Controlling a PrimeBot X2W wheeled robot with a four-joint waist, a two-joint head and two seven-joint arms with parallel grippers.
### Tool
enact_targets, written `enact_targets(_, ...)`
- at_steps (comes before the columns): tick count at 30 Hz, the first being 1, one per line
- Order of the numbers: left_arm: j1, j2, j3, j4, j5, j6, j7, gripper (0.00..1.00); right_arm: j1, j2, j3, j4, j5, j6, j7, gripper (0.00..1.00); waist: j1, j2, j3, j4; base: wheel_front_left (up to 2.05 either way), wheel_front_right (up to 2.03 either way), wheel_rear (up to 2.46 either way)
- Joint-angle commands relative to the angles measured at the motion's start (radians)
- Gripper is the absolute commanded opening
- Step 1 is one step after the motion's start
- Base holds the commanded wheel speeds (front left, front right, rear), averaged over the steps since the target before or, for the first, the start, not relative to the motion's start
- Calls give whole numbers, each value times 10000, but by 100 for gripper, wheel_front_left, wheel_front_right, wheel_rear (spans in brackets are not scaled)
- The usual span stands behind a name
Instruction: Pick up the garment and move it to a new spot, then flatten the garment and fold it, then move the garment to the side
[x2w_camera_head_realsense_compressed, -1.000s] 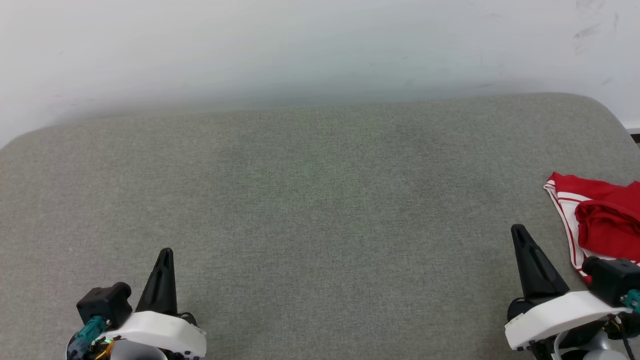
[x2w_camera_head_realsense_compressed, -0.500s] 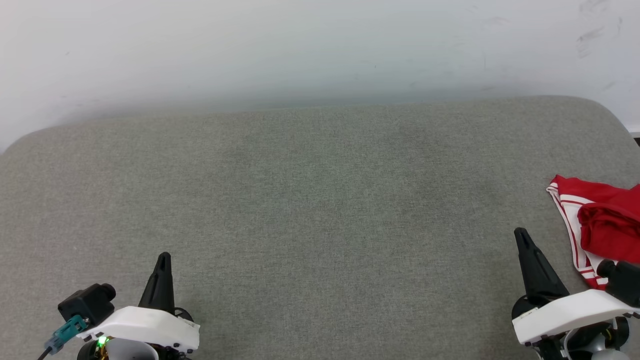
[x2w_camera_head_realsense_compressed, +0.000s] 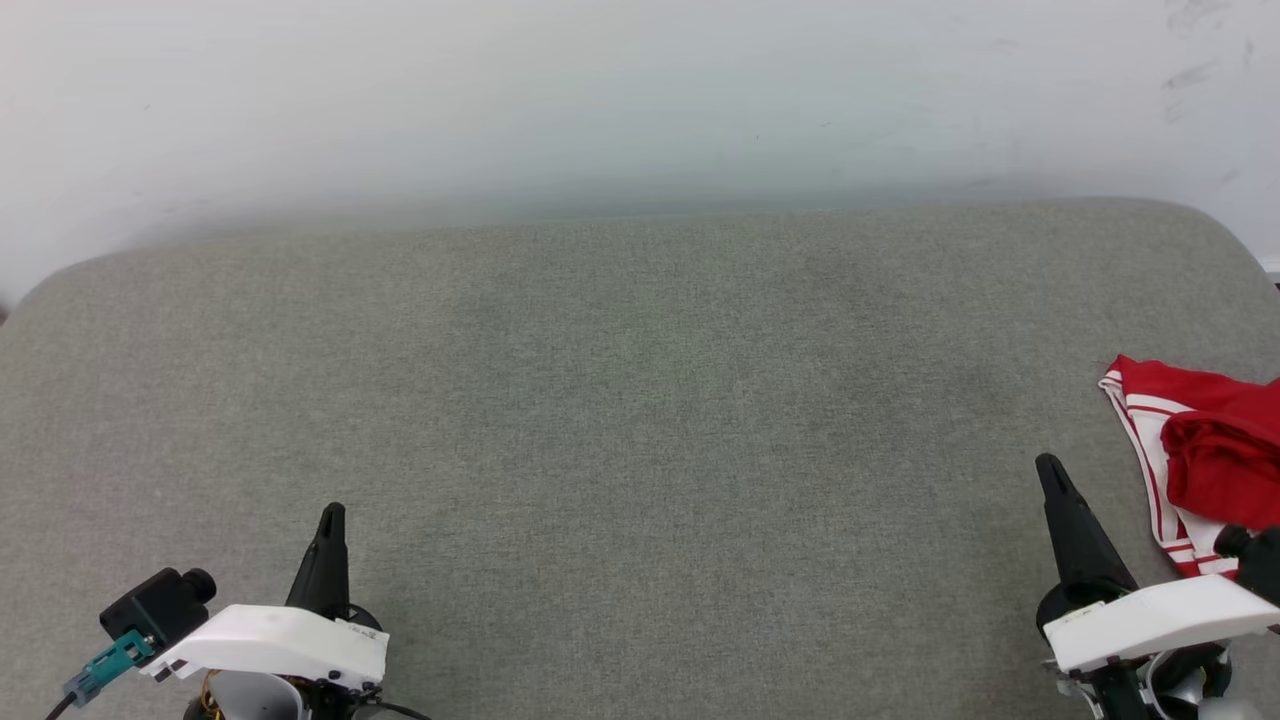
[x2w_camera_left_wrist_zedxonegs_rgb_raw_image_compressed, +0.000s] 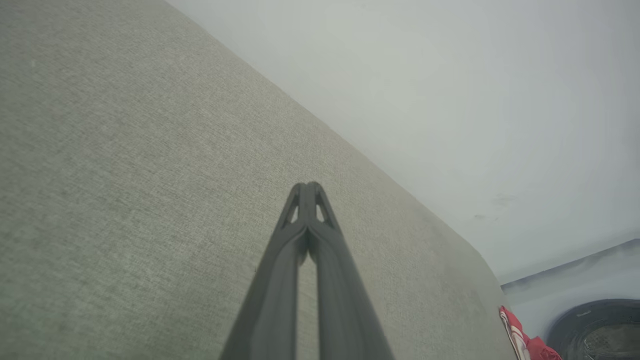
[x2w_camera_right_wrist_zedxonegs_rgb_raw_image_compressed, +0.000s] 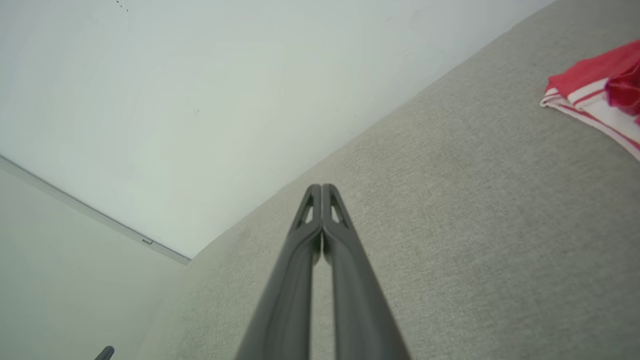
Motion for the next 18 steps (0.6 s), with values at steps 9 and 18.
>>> enact_targets(9, -338, -165, 327, -7, -1155, -245, 336, 0, -387, 8, -117, 137, 1400, -1, 151, 0, 0, 0, -35, 57, 0, 0, 0)
enact_targets(18, -383, -339, 546, 75, -2069, -411, 612, 0, -462, 30, -193, 337, 2469, -2, 249, 0, 0, 0, -70, 112, 0, 0, 0)
